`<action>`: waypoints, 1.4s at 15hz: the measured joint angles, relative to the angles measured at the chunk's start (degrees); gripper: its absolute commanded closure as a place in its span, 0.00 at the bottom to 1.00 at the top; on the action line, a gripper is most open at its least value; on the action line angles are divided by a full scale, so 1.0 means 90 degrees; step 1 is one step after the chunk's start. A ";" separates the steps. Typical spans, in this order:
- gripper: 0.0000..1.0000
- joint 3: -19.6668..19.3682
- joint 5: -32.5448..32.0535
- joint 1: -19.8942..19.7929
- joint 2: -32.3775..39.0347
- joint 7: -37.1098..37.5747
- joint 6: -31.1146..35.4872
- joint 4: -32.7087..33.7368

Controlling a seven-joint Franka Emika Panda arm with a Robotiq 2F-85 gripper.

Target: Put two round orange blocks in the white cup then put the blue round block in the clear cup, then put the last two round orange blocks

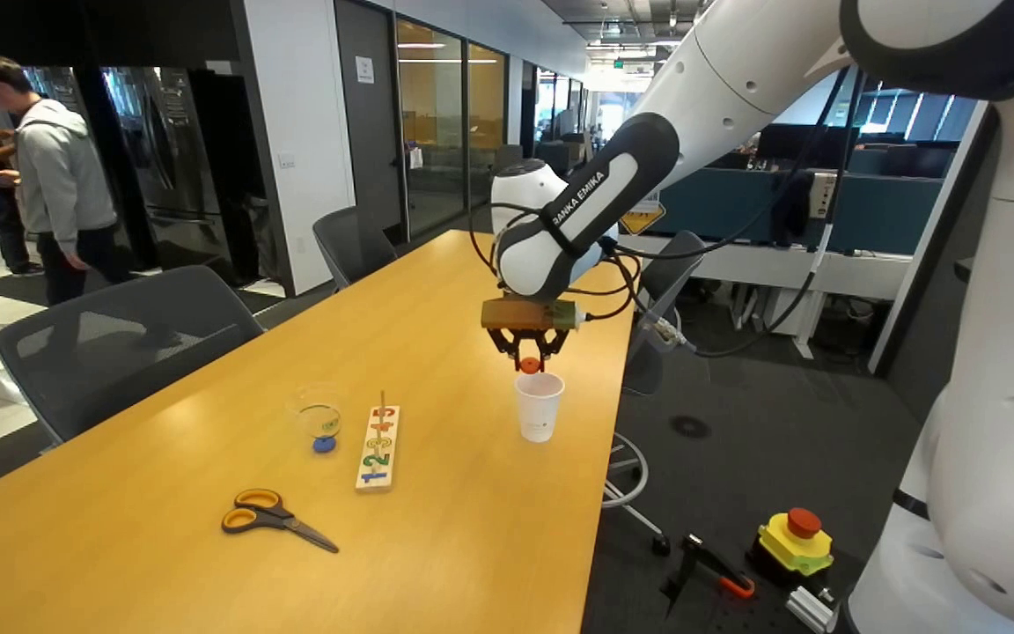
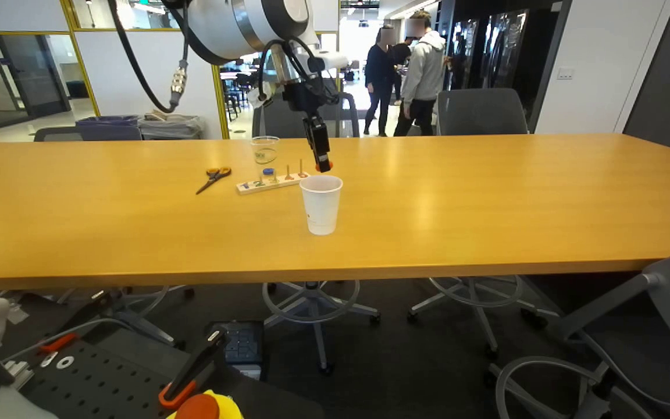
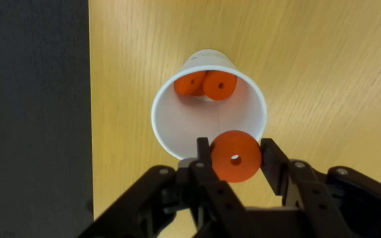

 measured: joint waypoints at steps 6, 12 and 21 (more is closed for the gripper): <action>0.77 0.0021 0.0000 -0.0101 -0.0001 -0.0064 -0.0105 -0.0179; 0.19 0.0071 0.0067 -0.0107 -0.0001 -0.0088 -0.0130 -0.0250; 0.00 0.0149 0.1193 -0.0483 -0.0769 -0.2825 -0.0558 -0.0529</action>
